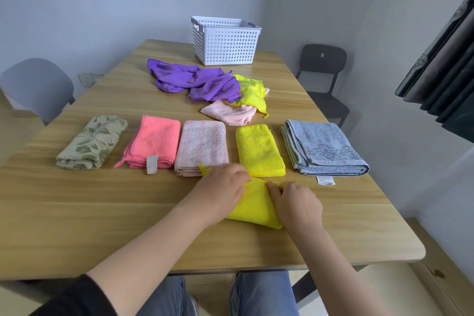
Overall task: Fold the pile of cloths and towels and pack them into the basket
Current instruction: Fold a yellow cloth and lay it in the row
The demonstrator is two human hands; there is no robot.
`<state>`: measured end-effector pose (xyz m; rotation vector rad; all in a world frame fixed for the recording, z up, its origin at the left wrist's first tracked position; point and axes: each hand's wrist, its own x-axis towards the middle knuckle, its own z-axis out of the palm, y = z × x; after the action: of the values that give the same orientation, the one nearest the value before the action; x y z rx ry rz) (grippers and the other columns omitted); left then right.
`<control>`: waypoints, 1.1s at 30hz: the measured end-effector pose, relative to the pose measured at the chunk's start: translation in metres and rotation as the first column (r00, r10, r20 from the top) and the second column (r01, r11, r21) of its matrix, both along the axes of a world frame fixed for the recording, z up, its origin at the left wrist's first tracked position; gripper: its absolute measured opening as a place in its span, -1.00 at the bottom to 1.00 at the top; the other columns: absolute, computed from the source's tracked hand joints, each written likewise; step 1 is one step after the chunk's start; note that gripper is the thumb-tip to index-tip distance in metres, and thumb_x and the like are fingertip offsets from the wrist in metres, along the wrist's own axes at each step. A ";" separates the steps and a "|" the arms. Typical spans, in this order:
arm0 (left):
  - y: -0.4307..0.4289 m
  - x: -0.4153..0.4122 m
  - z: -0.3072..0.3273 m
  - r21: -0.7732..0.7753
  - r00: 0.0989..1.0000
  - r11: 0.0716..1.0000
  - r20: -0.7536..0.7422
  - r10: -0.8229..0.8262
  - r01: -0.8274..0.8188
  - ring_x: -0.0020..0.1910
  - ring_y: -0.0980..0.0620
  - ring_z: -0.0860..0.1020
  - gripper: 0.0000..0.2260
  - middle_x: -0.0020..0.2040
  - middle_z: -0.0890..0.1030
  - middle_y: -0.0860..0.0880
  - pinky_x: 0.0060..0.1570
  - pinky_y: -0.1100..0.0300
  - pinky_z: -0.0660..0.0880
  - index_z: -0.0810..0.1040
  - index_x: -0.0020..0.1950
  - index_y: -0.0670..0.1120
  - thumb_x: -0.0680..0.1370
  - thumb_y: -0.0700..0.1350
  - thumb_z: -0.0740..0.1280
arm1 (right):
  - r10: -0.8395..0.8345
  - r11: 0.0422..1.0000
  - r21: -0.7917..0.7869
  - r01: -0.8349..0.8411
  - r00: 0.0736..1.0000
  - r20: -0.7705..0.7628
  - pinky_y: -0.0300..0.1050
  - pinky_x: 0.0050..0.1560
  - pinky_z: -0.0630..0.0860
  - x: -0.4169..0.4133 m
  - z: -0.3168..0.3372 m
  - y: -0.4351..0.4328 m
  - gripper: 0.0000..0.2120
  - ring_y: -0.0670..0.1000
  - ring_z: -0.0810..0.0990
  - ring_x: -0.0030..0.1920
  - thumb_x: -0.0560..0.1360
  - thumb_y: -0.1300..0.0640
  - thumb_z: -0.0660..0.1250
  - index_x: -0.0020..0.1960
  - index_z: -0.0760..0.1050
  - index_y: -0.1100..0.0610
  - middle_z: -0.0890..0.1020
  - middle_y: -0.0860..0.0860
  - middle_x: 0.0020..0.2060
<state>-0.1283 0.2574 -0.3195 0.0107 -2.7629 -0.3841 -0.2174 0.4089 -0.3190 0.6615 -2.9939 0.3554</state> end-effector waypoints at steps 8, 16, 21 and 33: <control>0.003 0.052 -0.005 -0.073 0.928 0.947 0.189 0.321 -0.313 0.12 -0.11 0.48 -0.47 0.06 0.54 -0.04 0.10 0.06 0.42 0.54 0.18 -0.02 0.48 0.19 -0.07 | 0.042 0.980 -0.199 -0.014 0.989 0.139 -0.08 -0.23 0.52 0.013 0.002 0.028 -0.58 0.09 0.60 -0.21 0.56 -0.21 0.14 -0.26 0.45 0.09 0.64 0.03 -0.32; -0.025 0.145 -0.008 -0.036 0.738 0.747 0.124 0.663 -0.664 -0.10 -0.10 0.47 -0.75 -0.09 0.50 -0.07 -0.13 0.06 0.44 0.59 0.03 -0.11 0.55 0.04 0.26 | 0.180 0.961 -0.239 -0.140 0.971 0.157 -0.14 -0.30 0.51 0.056 0.010 0.003 -0.70 0.01 0.60 -0.29 0.54 -0.19 0.19 -0.17 0.50 0.00 0.64 -0.03 -0.38; -0.017 0.157 0.002 0.168 0.800 0.788 0.002 0.601 -0.592 0.25 -0.02 0.40 -0.61 0.26 0.44 -0.02 0.20 0.11 0.34 0.39 0.37 -0.08 0.60 0.06 0.15 | 0.266 0.929 -0.349 -0.125 0.882 0.390 0.01 -0.20 0.61 0.076 0.015 -0.023 -0.75 0.11 0.65 -0.29 0.57 0.03 0.15 -0.10 0.52 0.15 0.67 0.09 -0.30; -0.009 0.115 -0.004 0.093 0.976 0.985 0.181 0.124 -0.142 0.49 0.12 0.13 -0.45 0.51 0.19 0.10 0.38 0.35 -0.05 0.28 0.47 0.03 0.53 0.17 -0.08 | 0.393 0.794 -0.602 0.085 0.683 0.615 -0.29 -0.45 0.48 0.068 0.008 -0.041 -0.72 -0.12 0.56 -0.44 0.48 0.27 0.35 0.18 0.47 0.23 0.60 0.06 -0.25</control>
<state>-0.0130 0.2482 -0.3237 0.2671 -2.8892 -0.5146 -0.1491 0.3675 -0.3106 0.8566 -3.1114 1.8975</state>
